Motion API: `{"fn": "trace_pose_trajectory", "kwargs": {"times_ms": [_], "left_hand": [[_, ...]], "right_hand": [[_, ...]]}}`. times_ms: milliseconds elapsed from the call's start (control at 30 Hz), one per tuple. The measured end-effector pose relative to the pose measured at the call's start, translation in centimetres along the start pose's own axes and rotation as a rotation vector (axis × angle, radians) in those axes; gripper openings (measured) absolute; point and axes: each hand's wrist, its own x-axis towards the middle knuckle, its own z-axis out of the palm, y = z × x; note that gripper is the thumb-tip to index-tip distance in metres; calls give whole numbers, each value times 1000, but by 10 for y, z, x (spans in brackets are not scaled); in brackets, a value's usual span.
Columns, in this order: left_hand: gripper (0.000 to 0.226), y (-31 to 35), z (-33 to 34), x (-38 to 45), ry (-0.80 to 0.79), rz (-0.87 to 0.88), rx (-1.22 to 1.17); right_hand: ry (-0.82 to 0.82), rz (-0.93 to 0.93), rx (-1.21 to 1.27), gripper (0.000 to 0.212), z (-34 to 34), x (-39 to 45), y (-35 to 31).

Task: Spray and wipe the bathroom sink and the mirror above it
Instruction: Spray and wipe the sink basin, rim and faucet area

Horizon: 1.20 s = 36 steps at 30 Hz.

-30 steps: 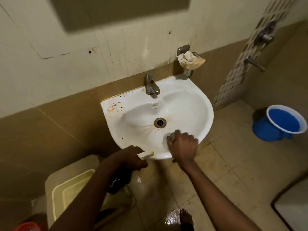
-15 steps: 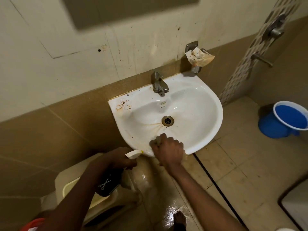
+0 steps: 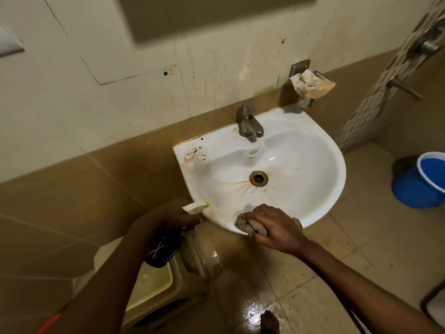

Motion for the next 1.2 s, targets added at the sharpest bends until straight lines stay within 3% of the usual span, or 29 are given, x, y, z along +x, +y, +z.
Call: {"fn": "trace_pose_trajectory", "kwargs": {"times_ms": [33,100,167,300,400,567,700,800,900,1033,1100,1200], "left_hand": [[49,3,-5,0,-12,-8,-12],[25,10,-11,1,-40,-25,29],[15,15,-11,4,-47,-28,20],[10,17,-13,7,-47,-56,-16],[20,14,-10,7,-139,-107,-50],[12,13,-7,10,-104,-114,-48],[4,19,-18,17,-103,-148,-49],[11,15,-28,19,-114,-169,-116],[20,11,-34,23,-66,-132,-56],[14,6,-36,27,-53,-117,12],[4,6,-36,30,-60,-105,17],[20,2,-40,41,-102,-88,-12]], "right_hand": [[-7,-12,12,46,5,10,-8],[-58,-82,52,45,15,41,-33],[-123,-153,29,42,23,69,-54],[-151,-113,87,50,11,43,-26],[-130,-31,124,47,-8,10,-7],[-144,-87,269,43,12,69,-36],[-221,32,361,51,10,80,-39],[-281,133,474,47,-10,46,-17],[-200,133,496,45,0,61,-26],[-106,185,527,62,26,121,-64],[-138,174,521,59,18,114,-55],[-211,170,500,55,7,68,-30]]}}
